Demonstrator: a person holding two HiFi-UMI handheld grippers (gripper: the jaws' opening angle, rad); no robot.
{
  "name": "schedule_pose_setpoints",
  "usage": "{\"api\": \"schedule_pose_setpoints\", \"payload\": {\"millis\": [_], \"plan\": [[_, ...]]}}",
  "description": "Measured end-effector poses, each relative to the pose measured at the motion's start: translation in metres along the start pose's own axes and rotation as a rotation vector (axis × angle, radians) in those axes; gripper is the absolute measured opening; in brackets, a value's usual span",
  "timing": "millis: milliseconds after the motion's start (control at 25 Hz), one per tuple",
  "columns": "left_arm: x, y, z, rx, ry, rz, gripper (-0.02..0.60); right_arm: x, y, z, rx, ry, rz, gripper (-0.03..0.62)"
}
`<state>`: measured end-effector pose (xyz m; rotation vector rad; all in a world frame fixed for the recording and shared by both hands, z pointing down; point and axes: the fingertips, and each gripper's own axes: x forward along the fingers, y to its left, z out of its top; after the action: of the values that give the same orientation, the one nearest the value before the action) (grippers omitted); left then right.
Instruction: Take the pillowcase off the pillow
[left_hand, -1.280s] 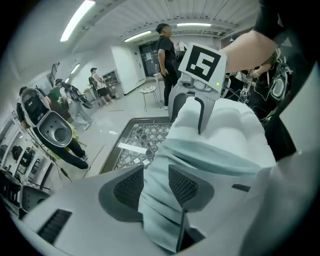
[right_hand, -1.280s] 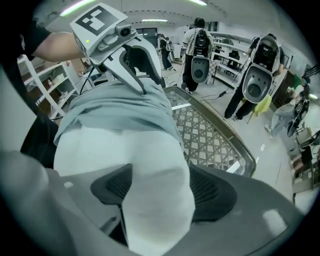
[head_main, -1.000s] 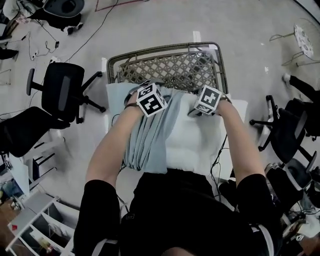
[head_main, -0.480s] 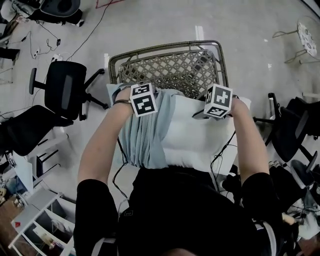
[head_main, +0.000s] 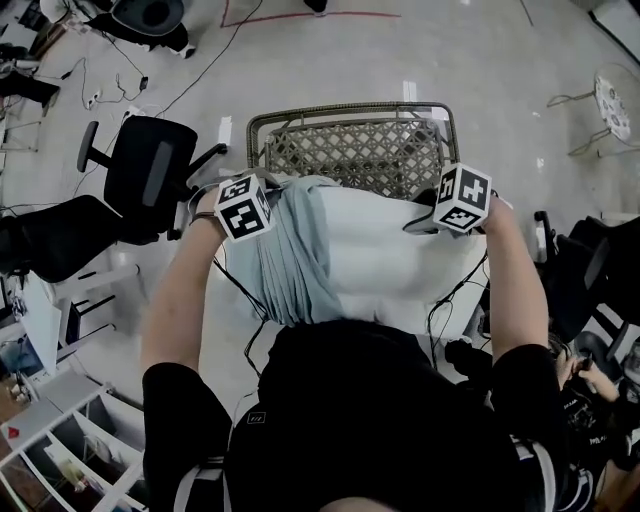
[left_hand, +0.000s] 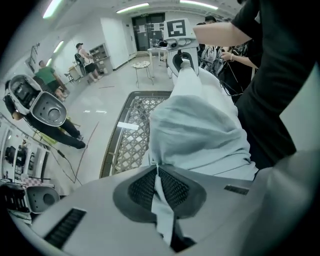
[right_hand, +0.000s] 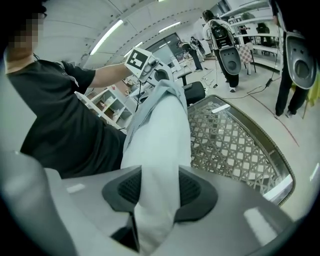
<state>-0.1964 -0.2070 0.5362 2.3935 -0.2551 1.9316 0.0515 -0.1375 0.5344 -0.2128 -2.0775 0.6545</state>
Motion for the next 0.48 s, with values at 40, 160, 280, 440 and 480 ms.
{"api": "schedule_pose_setpoints", "payload": {"millis": [40, 160, 280, 440, 480], "plan": [[-0.004, 0.000, -0.003, -0.005, -0.008, 0.014, 0.014, -0.003, 0.004, 0.001, -0.005, -0.001, -0.011, 0.169], [-0.024, -0.004, -0.006, -0.027, -0.035, 0.037, 0.015, -0.016, 0.020, 0.000, -0.009, -0.016, -0.038, 0.167], [-0.043, -0.010, -0.004, -0.040, -0.083, 0.060, 0.015, -0.025, 0.029, -0.001, -0.029, -0.018, -0.088, 0.168], [-0.058, -0.002, 0.003, -0.116, -0.228, 0.151, 0.046, -0.023, 0.018, -0.005, -0.101, 0.059, -0.204, 0.192], [-0.060, 0.004, -0.006, -0.144, -0.232, 0.193, 0.066, -0.022, 0.018, -0.006, -0.115, 0.083, -0.224, 0.196]]}}
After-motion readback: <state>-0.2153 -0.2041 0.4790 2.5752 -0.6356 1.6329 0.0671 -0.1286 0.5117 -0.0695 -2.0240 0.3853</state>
